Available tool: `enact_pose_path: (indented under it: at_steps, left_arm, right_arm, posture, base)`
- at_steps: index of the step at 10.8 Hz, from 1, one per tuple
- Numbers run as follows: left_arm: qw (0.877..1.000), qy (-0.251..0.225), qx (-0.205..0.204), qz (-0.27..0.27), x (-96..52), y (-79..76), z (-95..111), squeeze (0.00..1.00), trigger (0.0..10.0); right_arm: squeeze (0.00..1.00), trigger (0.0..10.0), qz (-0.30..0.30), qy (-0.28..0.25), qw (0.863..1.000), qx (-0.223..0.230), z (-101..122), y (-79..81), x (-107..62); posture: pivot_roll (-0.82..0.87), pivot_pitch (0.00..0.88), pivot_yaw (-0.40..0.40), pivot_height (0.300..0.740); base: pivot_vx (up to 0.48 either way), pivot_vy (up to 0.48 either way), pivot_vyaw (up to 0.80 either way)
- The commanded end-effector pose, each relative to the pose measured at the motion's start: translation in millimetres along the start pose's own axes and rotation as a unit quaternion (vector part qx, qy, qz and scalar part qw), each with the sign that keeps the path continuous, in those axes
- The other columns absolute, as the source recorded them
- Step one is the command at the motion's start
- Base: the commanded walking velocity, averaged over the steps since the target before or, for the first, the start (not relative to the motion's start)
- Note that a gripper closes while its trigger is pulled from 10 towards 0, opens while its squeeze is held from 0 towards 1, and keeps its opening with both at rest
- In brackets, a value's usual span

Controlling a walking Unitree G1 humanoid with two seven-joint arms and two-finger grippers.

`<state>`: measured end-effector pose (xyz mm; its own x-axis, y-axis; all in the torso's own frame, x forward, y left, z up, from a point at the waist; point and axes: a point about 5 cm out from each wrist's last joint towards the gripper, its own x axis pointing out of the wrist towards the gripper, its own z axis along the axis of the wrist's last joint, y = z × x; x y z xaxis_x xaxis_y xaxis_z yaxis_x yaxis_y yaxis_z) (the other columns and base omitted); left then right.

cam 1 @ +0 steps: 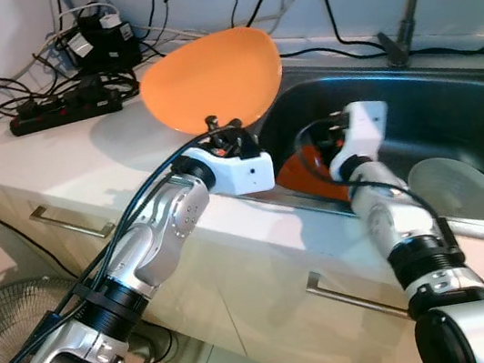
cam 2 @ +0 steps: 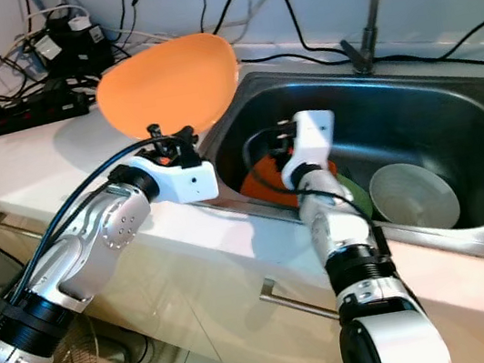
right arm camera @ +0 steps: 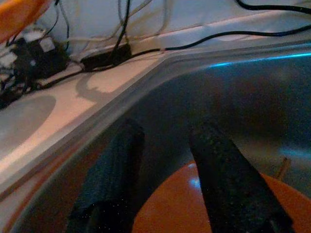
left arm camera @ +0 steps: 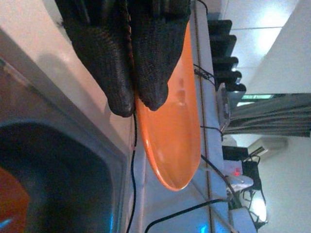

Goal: Kitchen organization

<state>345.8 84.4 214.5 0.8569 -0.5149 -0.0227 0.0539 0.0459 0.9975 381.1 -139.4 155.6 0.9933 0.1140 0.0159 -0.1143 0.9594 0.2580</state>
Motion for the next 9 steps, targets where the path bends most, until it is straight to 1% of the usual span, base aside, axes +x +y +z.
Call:
enact_pose_path:
  at_steps: [1,2,3,4,6,7,9]
  left_arm:
    - [1.000,-0.009,0.007,0.013,0.2,9.6,2,0.00,10.0]
    - [1.000,-0.013,0.006,0.010,0.6,8.9,3,0.00,10.0]
    - [1.000,-0.018,0.004,0.006,1.2,6.3,4,0.00,10.0]
    - [1.000,-0.021,0.001,0.003,1.3,4.1,5,0.00,10.0]
    - [1.000,-0.027,-0.003,-0.009,1.1,-1.1,7,0.00,10.0]
    - [0.999,-0.032,-0.006,-0.015,0.9,-3.9,8,0.00,10.0]
    - [0.999,-0.037,-0.010,-0.024,-0.1,-9.4,10,0.00,10.0]
  right_arm:
    - [1.00,10.0,0.006,-0.018,1.000,0.014,15,2.9,4.2]
    - [1.00,10.0,-0.002,-0.020,0.999,0.048,20,-2.8,5.7]
    - [1.00,10.0,0.003,-0.013,0.995,0.099,23,-5.7,7.2]
    - [1.00,10.0,0.013,-0.007,0.992,0.128,24,-5.0,7.7]
    - [1.00,10.0,0.017,0.000,0.978,0.206,24,-6.3,8.2]
    - [1.00,10.0,0.033,0.008,0.969,0.244,24,-4.1,8.3]
    - [1.00,10.0,0.047,0.005,0.965,0.259,28,-1.2,7.9]
  posture:
    - [0.14,0.000,0.080,0.740]
    - [0.14,0.000,0.079,0.740]
    - [0.14,0.000,0.079,0.740]
    - [0.14,0.000,0.079,0.740]
    - [0.14,0.000,0.080,0.740]
    - [0.14,0.000,0.080,0.740]
    - [0.14,0.000,0.079,0.740]
  base:
    - [0.000,0.000,0.00]
    - [0.000,0.000,0.00]
    - [0.000,0.000,0.00]
    - [0.000,0.000,0.00]
    - [0.000,0.000,0.00]
    - [0.000,0.000,0.00]
    - [0.000,0.000,0.00]
